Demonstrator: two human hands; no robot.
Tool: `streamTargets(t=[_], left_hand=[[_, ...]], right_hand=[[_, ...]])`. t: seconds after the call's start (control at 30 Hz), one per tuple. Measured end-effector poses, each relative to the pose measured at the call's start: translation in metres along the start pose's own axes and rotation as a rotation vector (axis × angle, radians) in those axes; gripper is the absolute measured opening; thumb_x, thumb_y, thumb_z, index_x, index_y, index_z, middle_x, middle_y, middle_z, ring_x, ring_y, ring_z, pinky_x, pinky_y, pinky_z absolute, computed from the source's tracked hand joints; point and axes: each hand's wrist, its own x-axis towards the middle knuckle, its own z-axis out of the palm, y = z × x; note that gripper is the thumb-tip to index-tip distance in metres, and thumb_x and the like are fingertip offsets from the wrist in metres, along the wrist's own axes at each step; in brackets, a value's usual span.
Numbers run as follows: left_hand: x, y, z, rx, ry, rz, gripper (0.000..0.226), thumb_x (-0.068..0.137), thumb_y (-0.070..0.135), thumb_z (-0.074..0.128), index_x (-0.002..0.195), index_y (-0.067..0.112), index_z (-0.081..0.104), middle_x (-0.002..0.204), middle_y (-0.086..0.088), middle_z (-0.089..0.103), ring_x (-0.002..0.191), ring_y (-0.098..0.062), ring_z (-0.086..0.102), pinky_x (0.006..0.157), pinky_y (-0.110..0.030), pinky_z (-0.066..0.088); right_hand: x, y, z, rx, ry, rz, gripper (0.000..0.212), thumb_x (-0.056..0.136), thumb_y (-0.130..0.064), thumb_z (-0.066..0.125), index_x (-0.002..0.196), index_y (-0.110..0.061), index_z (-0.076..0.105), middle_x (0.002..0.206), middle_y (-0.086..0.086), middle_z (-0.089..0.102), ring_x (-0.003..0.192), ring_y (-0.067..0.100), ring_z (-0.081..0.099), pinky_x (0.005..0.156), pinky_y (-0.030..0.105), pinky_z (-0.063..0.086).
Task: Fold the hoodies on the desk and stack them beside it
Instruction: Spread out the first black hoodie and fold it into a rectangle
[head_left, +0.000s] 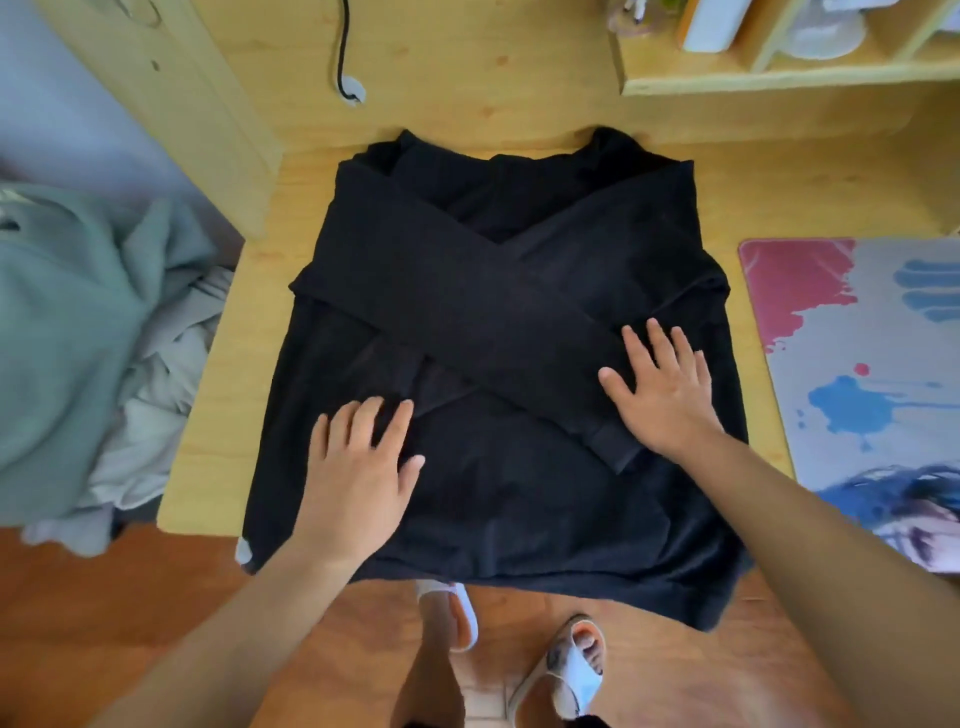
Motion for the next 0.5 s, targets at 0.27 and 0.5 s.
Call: streamTargets(t=[0.27, 0.5], left_hand=[[-0.018, 0.022, 0.024, -0.257, -0.226, -0.494, 0.074, 0.094, 0.071, 0.000, 0.161, 0.040, 0.003, 0.171, -0.010, -0.003, 0.155, -0.042, -0.007, 0.120, -0.069, 0.002], [0.039, -0.056, 0.032, -0.086, -0.241, -0.229, 0.071, 0.095, 0.075, 0.001, 0.160, 0.045, -0.003, 0.171, -0.005, -0.010, 0.155, -0.040, -0.012, 0.119, -0.071, 0.002]], right_hand=[[-0.030, 0.051, 0.008, -0.168, 0.067, -0.016, 0.078, 0.095, -0.066, 0.002, 0.162, -0.026, 0.007, 0.170, 0.003, 0.001, 0.156, 0.026, -0.002, 0.126, 0.045, 0.007], [-0.099, 0.030, 0.033, -0.114, 0.101, 0.127, 0.080, 0.094, -0.068, 0.016, 0.160, -0.022, 0.023, 0.168, 0.008, 0.015, 0.154, 0.031, 0.012, 0.122, 0.050, 0.022]])
